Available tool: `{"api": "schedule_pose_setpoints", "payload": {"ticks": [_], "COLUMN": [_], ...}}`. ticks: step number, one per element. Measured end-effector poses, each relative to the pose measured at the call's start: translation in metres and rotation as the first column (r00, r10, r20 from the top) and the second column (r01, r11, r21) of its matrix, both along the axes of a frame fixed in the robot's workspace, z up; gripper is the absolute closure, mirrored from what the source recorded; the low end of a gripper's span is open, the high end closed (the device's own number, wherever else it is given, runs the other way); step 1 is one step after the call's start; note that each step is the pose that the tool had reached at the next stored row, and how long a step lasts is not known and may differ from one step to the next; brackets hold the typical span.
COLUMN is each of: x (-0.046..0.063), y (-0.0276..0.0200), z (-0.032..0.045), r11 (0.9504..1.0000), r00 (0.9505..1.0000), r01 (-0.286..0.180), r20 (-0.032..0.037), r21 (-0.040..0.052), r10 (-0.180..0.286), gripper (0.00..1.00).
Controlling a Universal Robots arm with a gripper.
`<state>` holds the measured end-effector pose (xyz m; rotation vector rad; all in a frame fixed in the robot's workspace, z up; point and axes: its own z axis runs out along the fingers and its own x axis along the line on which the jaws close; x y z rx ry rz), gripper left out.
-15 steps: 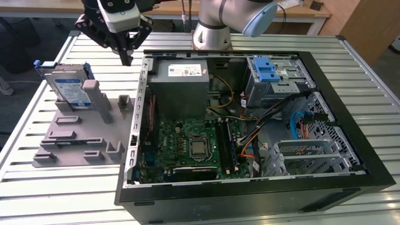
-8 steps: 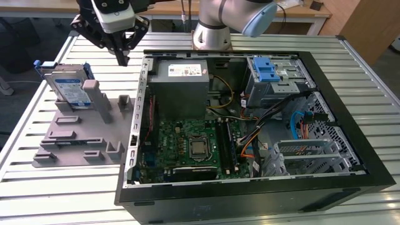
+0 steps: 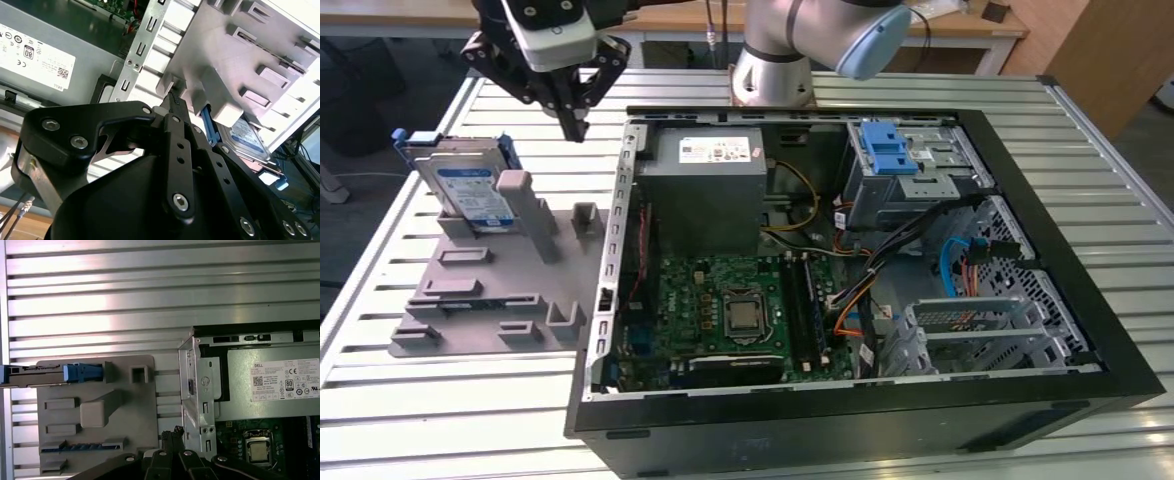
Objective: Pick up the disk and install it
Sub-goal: 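Reach for the disk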
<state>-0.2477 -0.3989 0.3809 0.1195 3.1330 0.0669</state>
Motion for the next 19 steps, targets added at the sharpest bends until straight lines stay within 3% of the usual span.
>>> {"api": "schedule_pose_setpoints", "payload": {"ticks": [19], "x": [-0.018], "y": [0.0000], "z": [-0.0018], "r11": [1.0000], "r00": [1.0000], "r01": [0.000], "r20": [-0.0041], "r21": [0.0000], "r10": [0.000], "gripper": [0.89]}}
